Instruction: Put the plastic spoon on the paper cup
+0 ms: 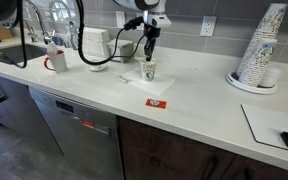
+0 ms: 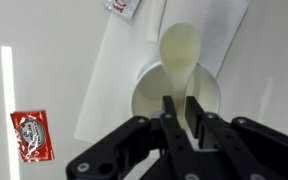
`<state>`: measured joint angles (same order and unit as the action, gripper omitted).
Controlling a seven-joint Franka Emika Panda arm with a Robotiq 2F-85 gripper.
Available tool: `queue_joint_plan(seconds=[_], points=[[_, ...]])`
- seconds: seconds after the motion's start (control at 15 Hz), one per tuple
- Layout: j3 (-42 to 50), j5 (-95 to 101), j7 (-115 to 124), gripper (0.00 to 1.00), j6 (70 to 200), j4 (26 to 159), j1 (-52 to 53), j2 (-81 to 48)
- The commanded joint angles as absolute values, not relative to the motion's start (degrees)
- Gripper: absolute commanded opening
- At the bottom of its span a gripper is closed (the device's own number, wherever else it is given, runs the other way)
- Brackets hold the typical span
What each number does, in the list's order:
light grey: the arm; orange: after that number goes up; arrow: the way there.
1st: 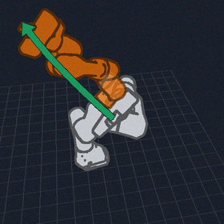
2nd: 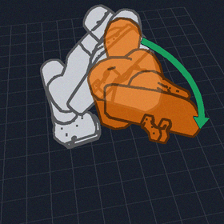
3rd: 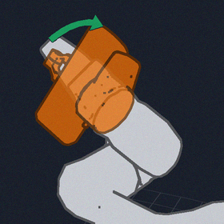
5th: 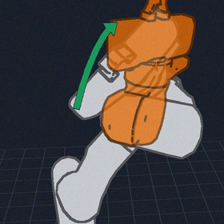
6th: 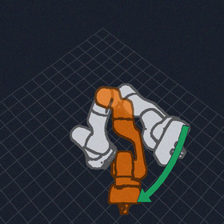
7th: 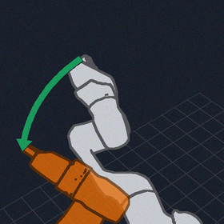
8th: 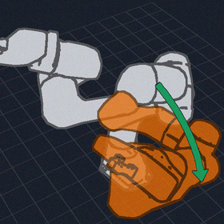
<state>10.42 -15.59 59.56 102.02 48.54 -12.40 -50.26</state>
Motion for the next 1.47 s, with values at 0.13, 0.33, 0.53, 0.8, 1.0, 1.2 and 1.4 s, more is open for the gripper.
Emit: queue_joint_plan(seconds=[0.13, 0.33, 0.53, 0.8, 1.0, 1.2, 1.4], points=[[10.71, -15.04, 60.40, 0.66, 99.93, 45.22, -12.51, -52.20], [10.63, -15.13, 60.19, 0.88, 99.58, 45.20, -12.61, -51.93], [10.53, -15.35, 59.82, 1.00, 99.21, 45.28, -12.83, -51.00], [10.54, -13.65, 53.61, 1.00, 95.52, 45.92, -12.90, -48.03], [10.56, -11.11, 44.21, 1.00, 93.16, 48.93, -12.04, -43.70], [10.36, -9.47, 35.52, 1.00, 92.85, 53.81, -10.89, -38.08], [10.18, -7.78, 26.78, 1.00, 93.93, 60.75, -9.47, -31.59]])
